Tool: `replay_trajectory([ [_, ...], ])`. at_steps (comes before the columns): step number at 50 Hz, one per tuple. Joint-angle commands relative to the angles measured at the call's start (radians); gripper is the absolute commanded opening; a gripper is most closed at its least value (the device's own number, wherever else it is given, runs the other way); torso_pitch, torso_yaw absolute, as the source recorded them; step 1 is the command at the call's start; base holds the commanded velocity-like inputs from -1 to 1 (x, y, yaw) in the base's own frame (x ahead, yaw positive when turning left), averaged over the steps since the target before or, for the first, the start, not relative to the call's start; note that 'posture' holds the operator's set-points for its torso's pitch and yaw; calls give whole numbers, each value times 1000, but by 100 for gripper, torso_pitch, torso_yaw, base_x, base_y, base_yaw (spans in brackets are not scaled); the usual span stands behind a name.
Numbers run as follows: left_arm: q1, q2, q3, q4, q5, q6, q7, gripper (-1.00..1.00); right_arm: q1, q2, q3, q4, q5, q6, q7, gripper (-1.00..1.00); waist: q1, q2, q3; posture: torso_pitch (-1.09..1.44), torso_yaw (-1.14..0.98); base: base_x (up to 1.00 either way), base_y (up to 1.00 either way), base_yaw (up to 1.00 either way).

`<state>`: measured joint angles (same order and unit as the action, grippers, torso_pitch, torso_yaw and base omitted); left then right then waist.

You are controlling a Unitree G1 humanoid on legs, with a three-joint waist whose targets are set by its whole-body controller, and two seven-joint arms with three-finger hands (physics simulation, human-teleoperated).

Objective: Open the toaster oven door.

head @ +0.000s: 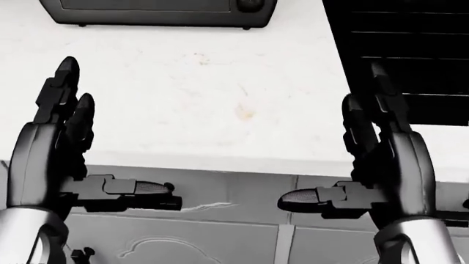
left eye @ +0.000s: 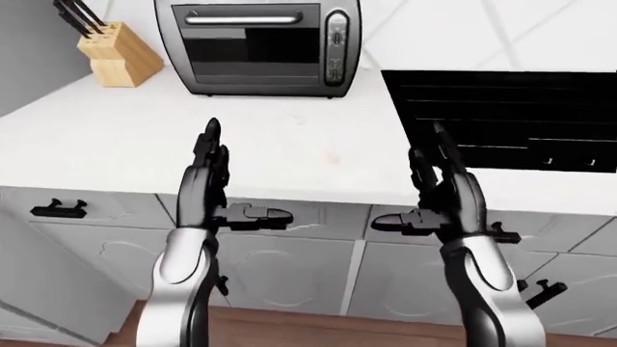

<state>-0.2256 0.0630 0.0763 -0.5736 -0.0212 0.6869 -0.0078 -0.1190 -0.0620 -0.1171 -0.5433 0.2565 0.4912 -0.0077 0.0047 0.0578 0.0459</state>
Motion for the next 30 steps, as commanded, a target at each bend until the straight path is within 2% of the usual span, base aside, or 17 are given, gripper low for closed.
replay_trajectory([
  [1, -29, 0, -9, -39, -2, -34, -2, 100, -24, -10, -18, -46, 0, -33, 0, 100, -1, 7, -15, 0, 0, 30, 0, 0],
  [3, -32, 0, -8, -42, -3, -29, -1, 100, -24, -9, -17, -50, 0, -30, -1, 100, 4, -8, -24, 0, 0, 29, 0, 0],
  [8, -33, 1, -8, -48, -4, -21, 1, 100, -23, -8, -16, -51, -1, -29, -2, 100, 16, -62, -18, 0, 0, 29, 0, 0],
  [10, -34, 1, -9, -44, -3, -25, 1, 100, -25, -9, -18, -49, 0, -29, -2, 100, 19, -106, -28, 0, 0, 29, 0, 0],
  [11, -35, 0, -9, -46, -3, -22, 2, 100, -25, -9, -18, -49, 0, -30, -2, 100, 16, -145, -41, 0, 0, 30, 0, 0],
  [12, -34, 0, -10, -49, -3, -20, 2, 100, -25, -9, -18, -48, 0, -30, -1, 100, 2, -103, -26, 0, 0, 29, 0, 0],
  [13, -34, 0, -10, -51, -3, -18, 2, 100, -26, -9, -18, -47, 1, -31, -1, 100, 9, -121, -20, 0, 0, 29, 0, 0],
  [14, -34, 0, -9, -50, -4, -19, 2, 100, -26, -10, -19, -46, 1, -32, 0, 100, 0, -118, -20, 0, 0, 29, 0, 0],
  [17, -32, 1, -9, -50, -4, -21, 1, 100, -24, -9, -18, -45, 0, -35, 1, 100, -6, -97, -22, 0, 0, 29, 0, 0],
  [20, -31, 0, -9, -45, -4, -27, 1, 100, -24, -9, -19, -42, 0, -38, 1, 100, -12, -67, -11, 0, 0, 29, 0, 0],
  [22, -34, 1, -8, -44, -4, -27, 0, 100, -24, -9, -19, -41, 0, -38, 1, 100, -18, -36, -15, 0, 0, 29, 0, 0],
  [23, -35, 2, -7, -46, -5, -23, 1, 100, -24, -9, -18, -42, 0, -39, 1, 100, -20, -13, -20, 0, 0, 29, 0, 0],
  [24, -36, 2, -6, -47, -5, -21, 1, 100, -25, -9, -18, -40, 0, -39, 1, 100, -20, 20, -34, 0, 0, 29, 0, 0],
  [25, -36, 2, -7, -51, -5, -17, 1, 100, -25, -9, -17, -40, -1, -39, 1, 100, -11, 8, -37, 0, 0, 29, 0, 0],
  [27, -39, 3, -6, -51, -6, -15, 1, 100, -25, -10, -18, -44, 0, -36, 0, 100, -6, 13, -21, 0, 0, 30, 0, 0],
  [30, -43, 4, -7, -52, -5, -10, 1, 100, -32, -11, -21, -48, 2, -27, -5, 100, 7, -8, -28, 0, 0, 29, 0, 0],
])
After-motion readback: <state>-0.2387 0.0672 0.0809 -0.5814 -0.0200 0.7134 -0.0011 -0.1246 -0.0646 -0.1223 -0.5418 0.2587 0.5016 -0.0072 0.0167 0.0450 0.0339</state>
